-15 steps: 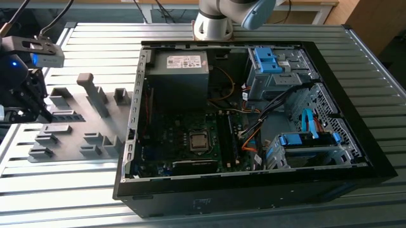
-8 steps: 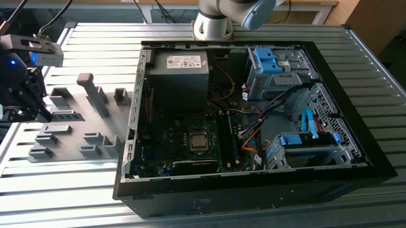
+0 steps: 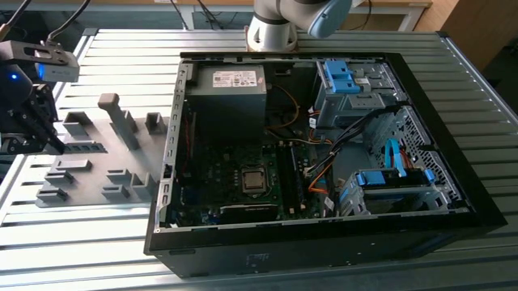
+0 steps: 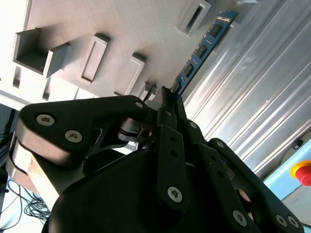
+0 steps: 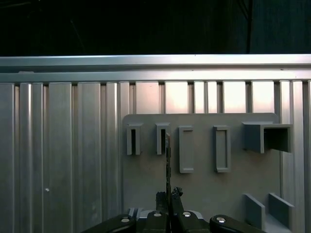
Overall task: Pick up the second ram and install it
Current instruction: 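Pick up the second ram and move it above second insertion slot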
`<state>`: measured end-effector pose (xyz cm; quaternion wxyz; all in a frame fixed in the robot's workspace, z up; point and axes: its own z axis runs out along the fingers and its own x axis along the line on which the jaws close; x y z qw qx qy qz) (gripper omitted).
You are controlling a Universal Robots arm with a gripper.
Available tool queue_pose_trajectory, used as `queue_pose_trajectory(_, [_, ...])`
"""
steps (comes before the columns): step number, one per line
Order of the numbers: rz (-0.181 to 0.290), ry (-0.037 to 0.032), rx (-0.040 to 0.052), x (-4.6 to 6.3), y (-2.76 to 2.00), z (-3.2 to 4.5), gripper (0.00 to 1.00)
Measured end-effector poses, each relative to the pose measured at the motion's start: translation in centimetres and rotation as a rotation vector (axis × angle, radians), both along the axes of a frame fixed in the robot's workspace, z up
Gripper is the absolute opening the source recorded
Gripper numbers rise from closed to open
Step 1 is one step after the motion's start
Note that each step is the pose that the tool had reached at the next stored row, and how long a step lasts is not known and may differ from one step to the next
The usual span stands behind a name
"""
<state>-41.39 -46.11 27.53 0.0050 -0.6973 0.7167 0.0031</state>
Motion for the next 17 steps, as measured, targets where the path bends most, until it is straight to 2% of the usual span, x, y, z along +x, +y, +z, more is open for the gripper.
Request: queue_pose_trajectory(17, [0.0, 0.0, 0.0, 0.0, 0.0, 0.92, 0.14])
